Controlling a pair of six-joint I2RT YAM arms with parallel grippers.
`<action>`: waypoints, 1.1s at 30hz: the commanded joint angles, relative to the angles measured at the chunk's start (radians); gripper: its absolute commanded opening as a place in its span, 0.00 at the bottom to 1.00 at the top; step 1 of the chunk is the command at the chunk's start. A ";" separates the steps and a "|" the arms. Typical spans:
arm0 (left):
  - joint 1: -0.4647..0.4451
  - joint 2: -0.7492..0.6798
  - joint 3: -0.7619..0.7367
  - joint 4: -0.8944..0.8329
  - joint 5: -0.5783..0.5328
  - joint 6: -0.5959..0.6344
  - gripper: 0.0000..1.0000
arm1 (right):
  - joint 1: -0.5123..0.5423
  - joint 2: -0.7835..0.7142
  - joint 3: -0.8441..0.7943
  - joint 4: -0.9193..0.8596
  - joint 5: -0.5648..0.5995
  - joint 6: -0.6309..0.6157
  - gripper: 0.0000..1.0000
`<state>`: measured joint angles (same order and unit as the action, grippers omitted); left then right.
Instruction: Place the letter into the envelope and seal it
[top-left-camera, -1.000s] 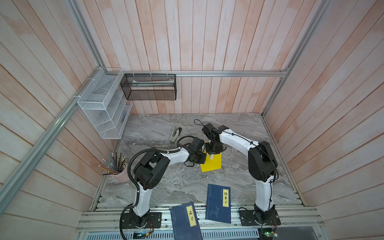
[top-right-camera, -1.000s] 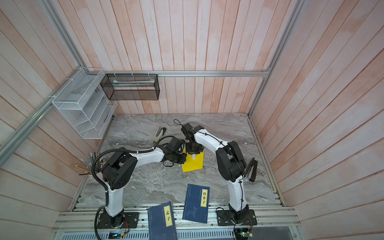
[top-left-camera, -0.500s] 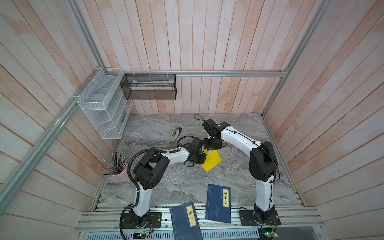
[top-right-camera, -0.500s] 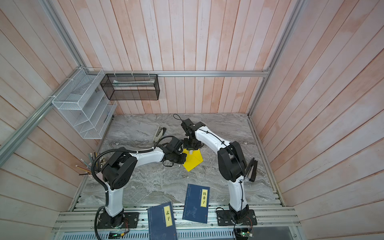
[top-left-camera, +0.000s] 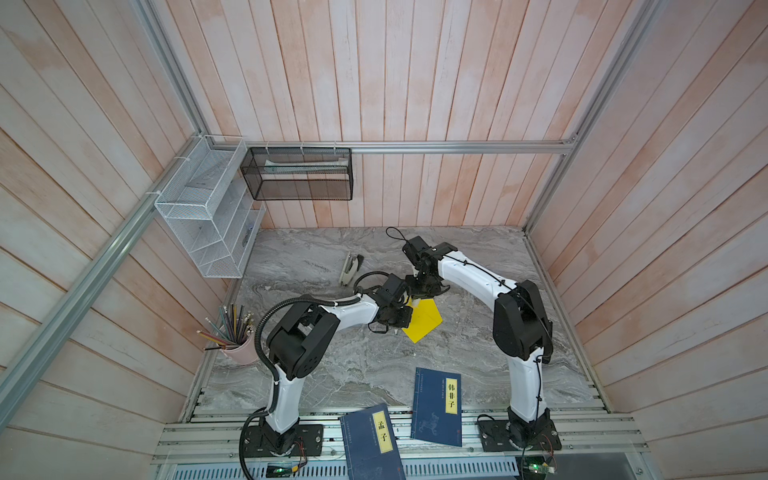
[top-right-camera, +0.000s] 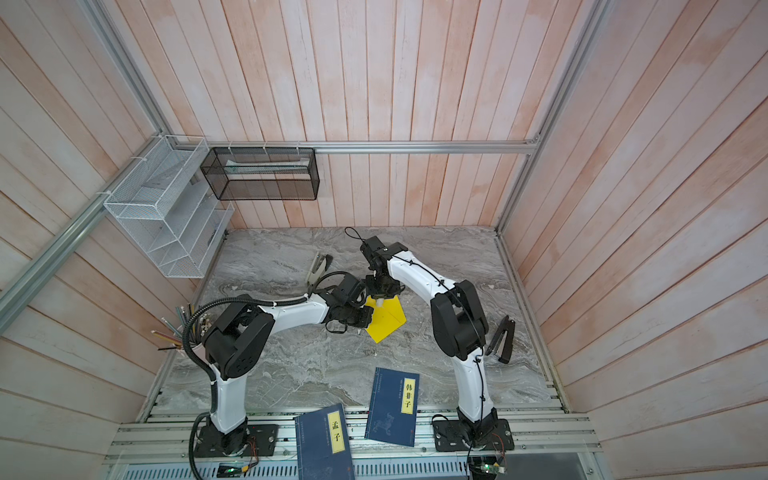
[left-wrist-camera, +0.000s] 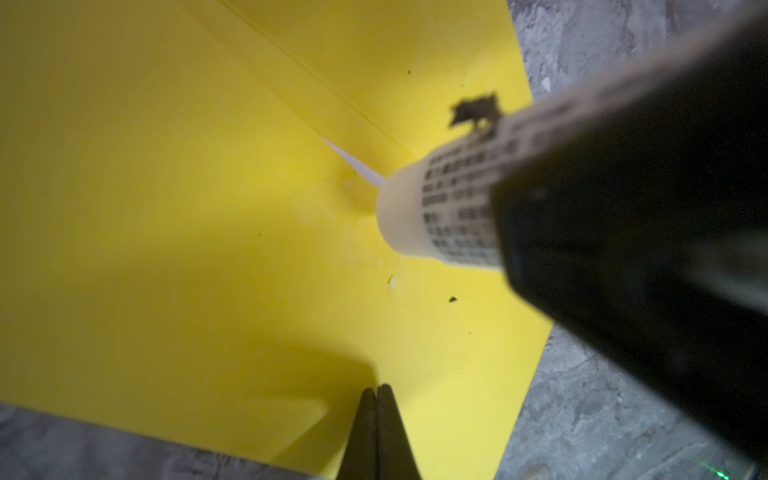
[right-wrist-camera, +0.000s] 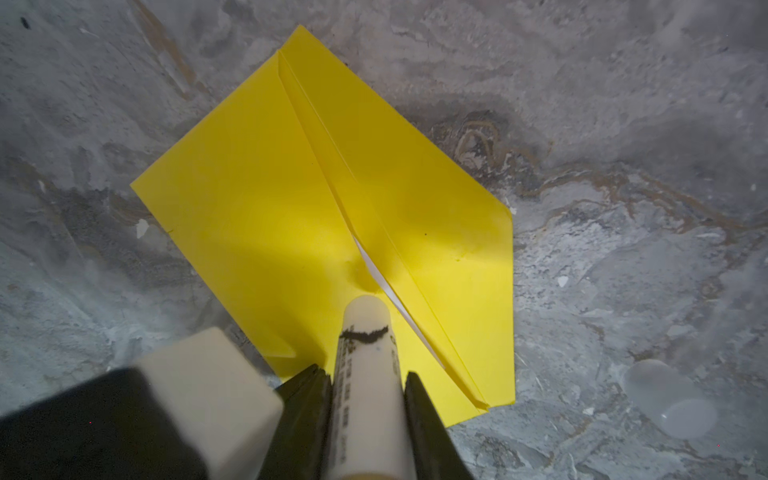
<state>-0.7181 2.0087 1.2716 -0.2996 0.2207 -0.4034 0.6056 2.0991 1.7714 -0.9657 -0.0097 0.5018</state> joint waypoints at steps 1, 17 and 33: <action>0.008 0.048 -0.008 -0.075 -0.014 0.013 0.00 | 0.004 0.035 0.029 -0.006 -0.017 -0.002 0.00; 0.016 0.057 -0.008 -0.087 -0.018 0.019 0.00 | 0.014 0.052 -0.051 -0.046 0.125 0.001 0.00; 0.019 0.061 -0.008 -0.086 -0.008 0.023 0.00 | -0.003 -0.039 -0.037 -0.022 0.028 0.000 0.00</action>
<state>-0.7071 2.0125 1.2739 -0.3019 0.2321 -0.4030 0.6159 2.1071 1.7447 -0.9634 0.0471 0.5018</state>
